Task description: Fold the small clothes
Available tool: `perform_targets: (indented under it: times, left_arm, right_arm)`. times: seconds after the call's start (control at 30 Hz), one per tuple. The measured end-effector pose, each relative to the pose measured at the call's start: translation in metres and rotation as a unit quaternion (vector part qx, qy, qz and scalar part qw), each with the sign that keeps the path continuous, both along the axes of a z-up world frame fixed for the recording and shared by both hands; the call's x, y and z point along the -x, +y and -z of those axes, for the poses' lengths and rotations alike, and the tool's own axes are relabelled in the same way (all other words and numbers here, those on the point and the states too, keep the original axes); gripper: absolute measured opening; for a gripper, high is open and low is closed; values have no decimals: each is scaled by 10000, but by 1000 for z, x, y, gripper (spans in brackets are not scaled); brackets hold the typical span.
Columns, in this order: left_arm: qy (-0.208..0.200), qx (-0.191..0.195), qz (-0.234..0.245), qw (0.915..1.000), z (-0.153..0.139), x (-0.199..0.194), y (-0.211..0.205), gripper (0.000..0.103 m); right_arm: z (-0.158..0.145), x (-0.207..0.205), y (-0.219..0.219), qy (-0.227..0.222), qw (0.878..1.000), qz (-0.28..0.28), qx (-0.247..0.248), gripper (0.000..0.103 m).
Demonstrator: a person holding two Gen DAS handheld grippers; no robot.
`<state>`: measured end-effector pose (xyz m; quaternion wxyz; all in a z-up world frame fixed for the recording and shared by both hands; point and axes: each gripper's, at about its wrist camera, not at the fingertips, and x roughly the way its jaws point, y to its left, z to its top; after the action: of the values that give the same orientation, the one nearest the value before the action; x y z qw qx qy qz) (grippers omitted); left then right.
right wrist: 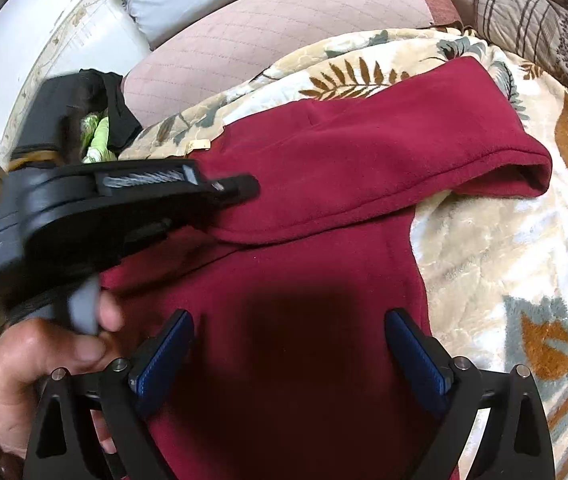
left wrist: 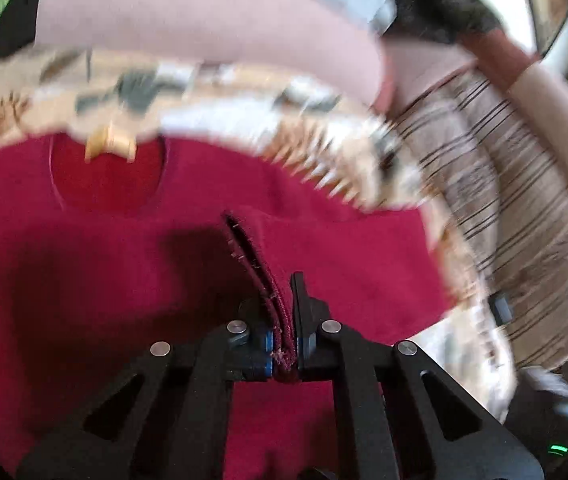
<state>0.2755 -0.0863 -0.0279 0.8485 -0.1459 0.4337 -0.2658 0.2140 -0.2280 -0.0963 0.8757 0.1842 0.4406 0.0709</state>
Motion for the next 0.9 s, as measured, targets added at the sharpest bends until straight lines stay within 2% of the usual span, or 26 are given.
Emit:
perform_targets:
  times: [0.07,0.17,0.27,0.33,0.43,0.53,0.7,0.9]
  left_arm:
    - [-292,263,-113,9992,-25,1,15,6]
    - [-599,544,-554,9952,-57,-2,52,6]
    - [-707,572,-1064,9902,-70,0,102,6]
    - [-651,445,-1338,9879,-65,3,128,6]
    - [-378,272,-1786,9828,-41,6,172,6]
    - [-63,24,-2058,9786,-11,7,195,6]
    - [94,-57,-2387,9710,17,17,212,6]
    - [313,-349,-2337,9712,38,15,208,8]
  right_arm:
    - [1,0,-3,11,9999,63,-144,99]
    - [1,1,-2,-4,9999,90,-146,99]
    - [2,1,0,-32,10000,55,-65,99]
    - [3,0,1,-32,10000,56,-45,100]
    - [5,-1,2,-35,10000,59,-25,100]
    - [7,-1,5,-42,10000,50,10,101]
    - [8,0,6,-67,10000,18,50,101]
    - [9,0,6,-57,10000,5,81,102]
